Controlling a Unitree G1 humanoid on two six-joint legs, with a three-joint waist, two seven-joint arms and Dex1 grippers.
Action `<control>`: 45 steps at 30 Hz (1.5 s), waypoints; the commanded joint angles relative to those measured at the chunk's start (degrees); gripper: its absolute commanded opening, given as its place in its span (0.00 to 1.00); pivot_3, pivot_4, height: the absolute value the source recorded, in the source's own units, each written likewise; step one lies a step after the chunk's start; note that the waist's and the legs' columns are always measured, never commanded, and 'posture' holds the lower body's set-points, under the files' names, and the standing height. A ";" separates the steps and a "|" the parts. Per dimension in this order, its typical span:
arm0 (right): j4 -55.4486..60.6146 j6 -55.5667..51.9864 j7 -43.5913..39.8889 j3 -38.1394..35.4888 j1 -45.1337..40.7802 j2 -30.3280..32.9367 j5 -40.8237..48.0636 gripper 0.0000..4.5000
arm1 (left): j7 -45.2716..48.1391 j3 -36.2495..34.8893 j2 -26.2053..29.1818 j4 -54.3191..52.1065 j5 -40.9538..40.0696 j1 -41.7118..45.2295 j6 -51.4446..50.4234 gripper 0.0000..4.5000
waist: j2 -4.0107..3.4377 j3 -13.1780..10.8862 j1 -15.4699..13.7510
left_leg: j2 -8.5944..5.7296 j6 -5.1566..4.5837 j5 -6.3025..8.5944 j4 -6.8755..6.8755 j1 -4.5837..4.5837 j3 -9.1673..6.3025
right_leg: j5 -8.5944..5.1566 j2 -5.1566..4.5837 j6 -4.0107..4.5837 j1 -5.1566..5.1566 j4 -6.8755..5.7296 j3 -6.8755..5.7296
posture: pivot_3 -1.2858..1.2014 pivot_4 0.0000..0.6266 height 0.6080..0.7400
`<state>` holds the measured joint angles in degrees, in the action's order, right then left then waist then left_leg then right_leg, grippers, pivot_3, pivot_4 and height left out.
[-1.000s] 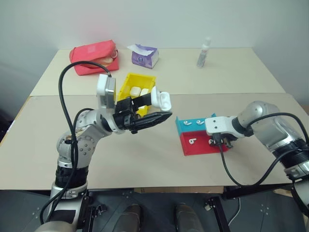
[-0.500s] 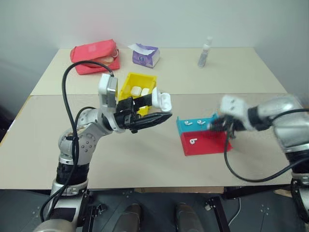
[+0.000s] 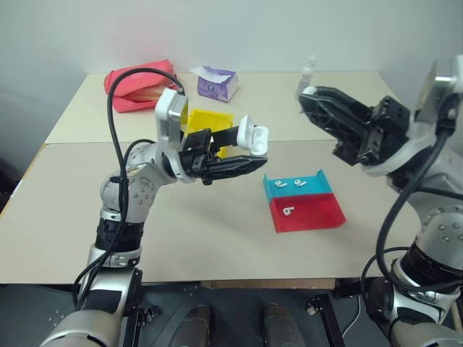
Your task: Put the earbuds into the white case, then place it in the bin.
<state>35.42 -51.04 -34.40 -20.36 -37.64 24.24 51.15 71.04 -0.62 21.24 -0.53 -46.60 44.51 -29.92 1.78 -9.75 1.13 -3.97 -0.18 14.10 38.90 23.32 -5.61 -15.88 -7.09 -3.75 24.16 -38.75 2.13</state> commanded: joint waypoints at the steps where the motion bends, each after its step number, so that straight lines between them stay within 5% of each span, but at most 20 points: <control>1: 1.92 0.26 3.35 3.10 0.28 0.31 2.29 0.14 | 1.22 0.11 -0.38 -0.07 0.15 1.63 0.57 0.62 | 0.00 0.00 0.05 | 0.00 0.00 0.00 0.00 0.00 0.00 | 0.00 0.00 0.00 0.01 0.00 0.00 | 0.52 0.24 1.00; 19: -1.81 1.21 2.59 9.28 1.60 8.08 4.14 0.14 | 2.79 0.06 -0.93 1.00 1.49 2.57 0.68 0.62 | 0.00 0.00 0.09 | -0.02 -0.04 0.01 0.00 0.00 0.01 | 0.00 0.02 0.00 -0.01 0.00 -0.01 | 0.52 0.24 1.00; 45: -6.84 4.27 -2.10 12.71 0.15 10.91 2.88 0.14 | 2.69 -0.71 -1.03 0.36 2.32 2.08 2.22 0.62 | 0.00 0.00 0.05 | -0.01 -0.05 0.01 0.00 0.01 0.00 | 0.00 0.02 0.00 -0.01 0.05 -0.02 | 0.52 0.24 1.00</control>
<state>28.61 -46.71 -35.65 -7.91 -37.78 34.18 54.51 73.29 0.81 20.55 1.95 -42.82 45.03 -30.02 1.78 -9.76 1.18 -3.98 -0.22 14.11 38.90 23.33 -5.61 -15.88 -7.07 -3.76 24.15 -38.70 2.11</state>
